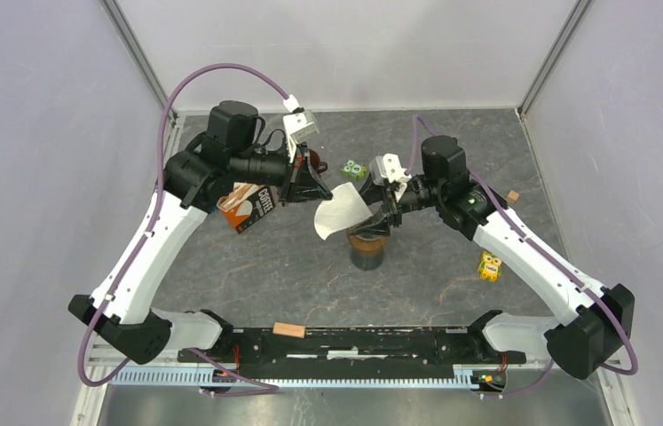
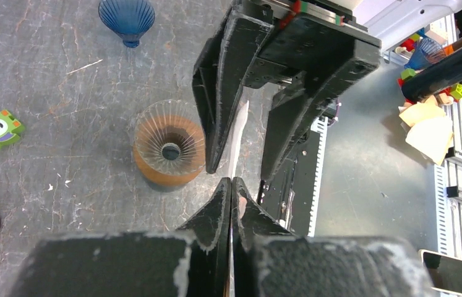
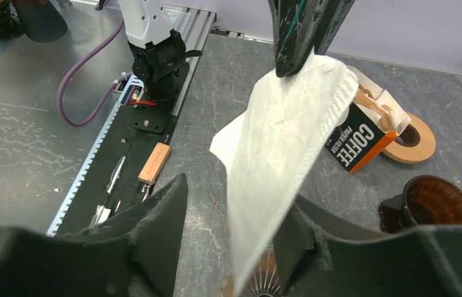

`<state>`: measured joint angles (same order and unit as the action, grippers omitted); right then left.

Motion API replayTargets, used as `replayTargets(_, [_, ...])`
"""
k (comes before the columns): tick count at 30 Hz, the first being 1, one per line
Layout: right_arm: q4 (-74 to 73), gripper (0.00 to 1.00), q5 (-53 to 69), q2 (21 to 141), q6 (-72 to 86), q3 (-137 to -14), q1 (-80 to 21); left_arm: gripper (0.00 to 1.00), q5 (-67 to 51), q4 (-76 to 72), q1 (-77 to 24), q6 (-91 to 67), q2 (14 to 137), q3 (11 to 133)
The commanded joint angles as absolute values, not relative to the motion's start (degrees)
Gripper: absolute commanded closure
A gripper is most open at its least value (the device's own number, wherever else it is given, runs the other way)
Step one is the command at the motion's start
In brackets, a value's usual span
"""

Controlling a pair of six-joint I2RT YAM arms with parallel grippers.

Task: Place the coffee filter in the dripper
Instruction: Place the coffee filter in the coffee dripper.

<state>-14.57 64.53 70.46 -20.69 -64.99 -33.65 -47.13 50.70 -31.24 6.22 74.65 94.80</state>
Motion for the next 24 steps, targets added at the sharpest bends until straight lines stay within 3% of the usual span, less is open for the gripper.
replayTargets(1, [-10.3,0.55,66.8,71.1,-17.6,-65.5,-33.7,0.98,-49.0,46.2,-31.8,4.4,73.8,93.8])
replayTargets(5, [-9.8,0.99,64.1,70.1,-17.7,-63.5,-33.6,0.97,-49.1,46.0,-31.7,6.8,72.3,91.8])
replayTargets(8, [-8.4,1.0,63.6,68.1,-17.9,-60.0,-32.6,0.7,-50.0,48.4,-31.5,11.4,70.6,91.3])
replayTargets(11, [-9.2,1.0,66.1,66.0,-20.0,-57.5,-31.7,0.51,-49.3,51.3,-30.8,15.7,69.4,92.4])
replayTargets(16, [-13.8,1.0,67.5,63.4,-26.3,-55.3,-31.6,0.45,-47.7,49.5,-30.1,14.8,68.8,91.6])
replayTargets(24, [-11.6,1.0,70.2,64.2,-23.9,-54.9,-31.6,0.42,-47.3,43.6,-33.7,11.9,69.5,85.9])
